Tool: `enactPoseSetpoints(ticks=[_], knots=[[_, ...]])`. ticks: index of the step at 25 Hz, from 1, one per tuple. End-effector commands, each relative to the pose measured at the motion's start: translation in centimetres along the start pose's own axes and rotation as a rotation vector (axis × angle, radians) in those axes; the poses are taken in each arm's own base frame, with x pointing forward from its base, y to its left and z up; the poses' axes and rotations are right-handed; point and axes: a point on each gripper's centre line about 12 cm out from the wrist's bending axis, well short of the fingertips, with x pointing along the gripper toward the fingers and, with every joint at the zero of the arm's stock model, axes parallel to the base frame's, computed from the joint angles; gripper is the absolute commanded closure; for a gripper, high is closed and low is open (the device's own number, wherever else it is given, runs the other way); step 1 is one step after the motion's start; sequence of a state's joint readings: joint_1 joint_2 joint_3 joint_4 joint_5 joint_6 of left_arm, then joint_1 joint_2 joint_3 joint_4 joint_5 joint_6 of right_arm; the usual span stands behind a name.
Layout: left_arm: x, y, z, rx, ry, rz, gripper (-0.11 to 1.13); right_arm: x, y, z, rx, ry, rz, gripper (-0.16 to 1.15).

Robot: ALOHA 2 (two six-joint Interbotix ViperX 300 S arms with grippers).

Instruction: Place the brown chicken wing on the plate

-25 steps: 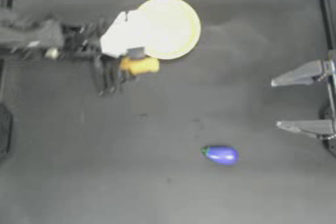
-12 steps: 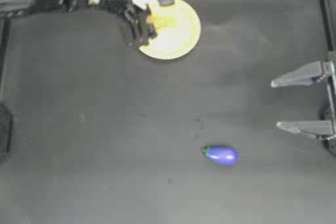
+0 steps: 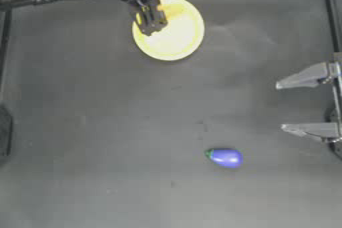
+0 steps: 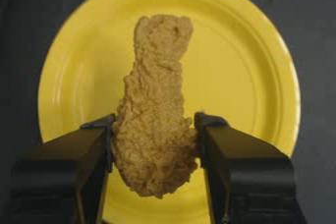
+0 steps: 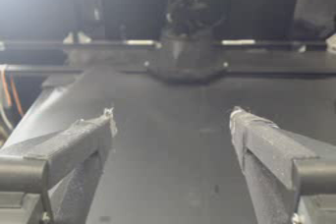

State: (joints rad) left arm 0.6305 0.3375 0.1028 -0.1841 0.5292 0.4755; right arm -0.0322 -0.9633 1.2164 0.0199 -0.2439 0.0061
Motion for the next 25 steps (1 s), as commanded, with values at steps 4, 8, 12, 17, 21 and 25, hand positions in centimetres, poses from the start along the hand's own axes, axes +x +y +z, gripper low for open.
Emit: enactPoseSetpoints(ticks=[4, 8, 12, 17, 21, 25], knots=[[-0.7, 0.2, 1.3, 0.005, -0.053, 0.012, 0.76, 0.1, 0.0, 0.4, 0.001, -0.015, 0.001, -0.01], [-0.1, 0.1, 1.4, 0.006, -0.059, 0.013, 0.76, 0.1, 0.0, 0.4, 0.001, -0.017, 0.001, -0.01], [0.6, 0.1, 1.1, 0.005, -0.047, 0.009, 0.76, 0.2, 0.0, 0.4, 0.001, -0.014, -0.001, -0.01], [1.1, 0.0, 0.8, 0.004, -0.037, 0.007, 0.74, 0.1, 0.0, 0.4, 0.0, -0.017, 0.001, -0.01], [1.7, 0.0, 0.6, 0.003, -0.031, 0.005, 0.72, 0.1, 0.0, 0.5, 0.001, -0.018, 0.001, -0.01], [1.8, 0.1, 0.8, 0.004, -0.035, 0.008, 0.54, 0.1, 0.0, 0.5, 0.001, -0.02, 0.001, -0.01]])
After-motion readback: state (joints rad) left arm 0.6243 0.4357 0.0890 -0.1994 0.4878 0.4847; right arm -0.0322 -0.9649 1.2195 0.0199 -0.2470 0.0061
